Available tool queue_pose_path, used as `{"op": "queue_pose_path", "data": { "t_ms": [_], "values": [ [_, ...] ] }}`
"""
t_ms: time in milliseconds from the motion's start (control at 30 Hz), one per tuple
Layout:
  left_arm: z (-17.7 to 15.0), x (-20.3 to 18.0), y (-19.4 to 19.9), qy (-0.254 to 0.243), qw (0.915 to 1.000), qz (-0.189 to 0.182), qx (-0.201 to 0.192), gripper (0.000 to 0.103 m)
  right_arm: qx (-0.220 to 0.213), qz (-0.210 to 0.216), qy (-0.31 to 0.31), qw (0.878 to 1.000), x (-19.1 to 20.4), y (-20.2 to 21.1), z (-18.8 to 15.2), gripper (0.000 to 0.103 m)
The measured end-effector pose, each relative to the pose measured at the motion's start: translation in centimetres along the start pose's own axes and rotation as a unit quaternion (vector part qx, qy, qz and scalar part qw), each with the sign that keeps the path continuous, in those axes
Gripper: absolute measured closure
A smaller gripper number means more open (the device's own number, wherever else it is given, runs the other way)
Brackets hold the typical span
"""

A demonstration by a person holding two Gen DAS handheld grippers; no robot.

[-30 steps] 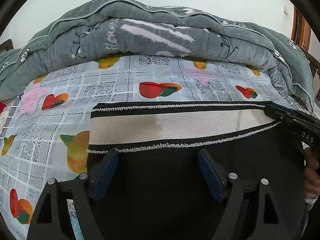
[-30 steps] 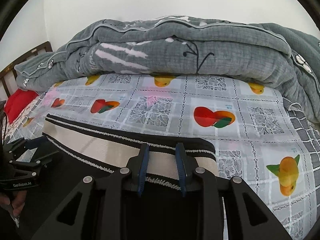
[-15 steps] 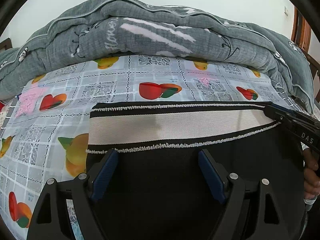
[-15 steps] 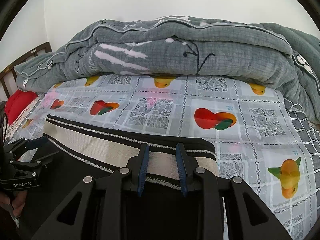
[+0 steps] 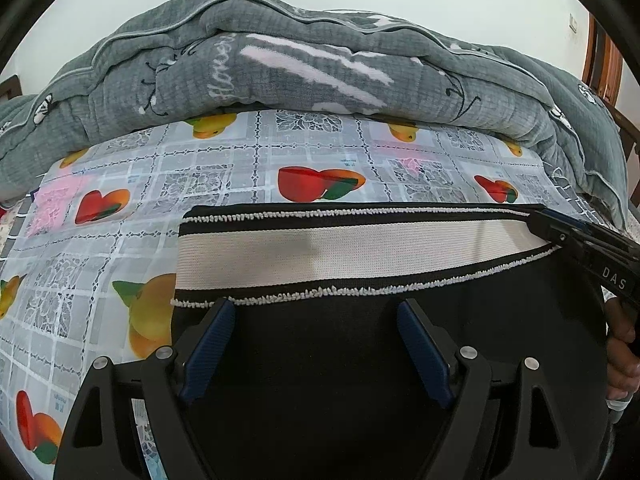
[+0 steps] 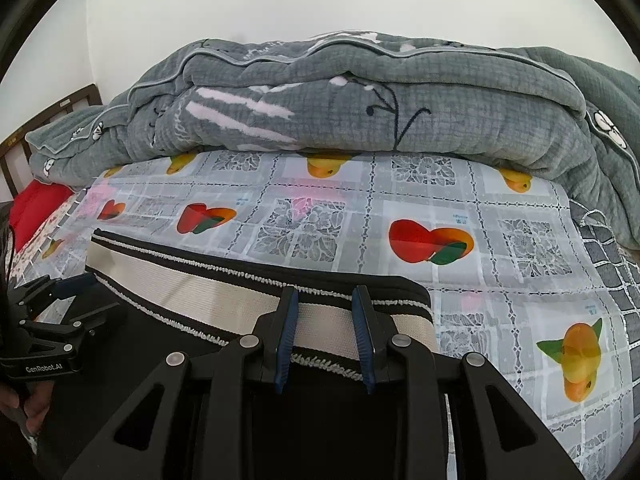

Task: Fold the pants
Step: 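Hold the striped waistband pinched in both grippers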

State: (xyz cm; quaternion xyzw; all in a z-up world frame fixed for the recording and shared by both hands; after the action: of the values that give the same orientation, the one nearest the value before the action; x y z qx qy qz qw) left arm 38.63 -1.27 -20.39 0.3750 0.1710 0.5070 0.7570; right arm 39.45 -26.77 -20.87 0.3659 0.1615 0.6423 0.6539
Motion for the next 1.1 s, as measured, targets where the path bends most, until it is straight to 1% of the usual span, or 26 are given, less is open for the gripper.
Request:
{"op": "queue_pose_path", "data": {
  "t_ms": [1100],
  "values": [
    [1.1,0.4,-1.1,0.0,1.0,-0.005,0.0,0.02,-0.003,-0.001,-0.002,1.0,0.0,-0.8,0.7,0.074]
  ]
}}
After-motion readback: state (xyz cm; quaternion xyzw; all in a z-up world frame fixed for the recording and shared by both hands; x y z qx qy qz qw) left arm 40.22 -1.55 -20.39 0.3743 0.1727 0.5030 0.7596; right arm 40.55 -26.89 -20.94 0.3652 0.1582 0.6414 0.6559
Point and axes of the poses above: each gripper's, at about its wrist camera, not at the fingertips, and y roughly against the way its jaws point, x to its left, z to its top, the point moved 5 cm from there along -y, roughly the way its jaws point, and after that the axes turned 15 degrees about -y, right-handed, at the moved point
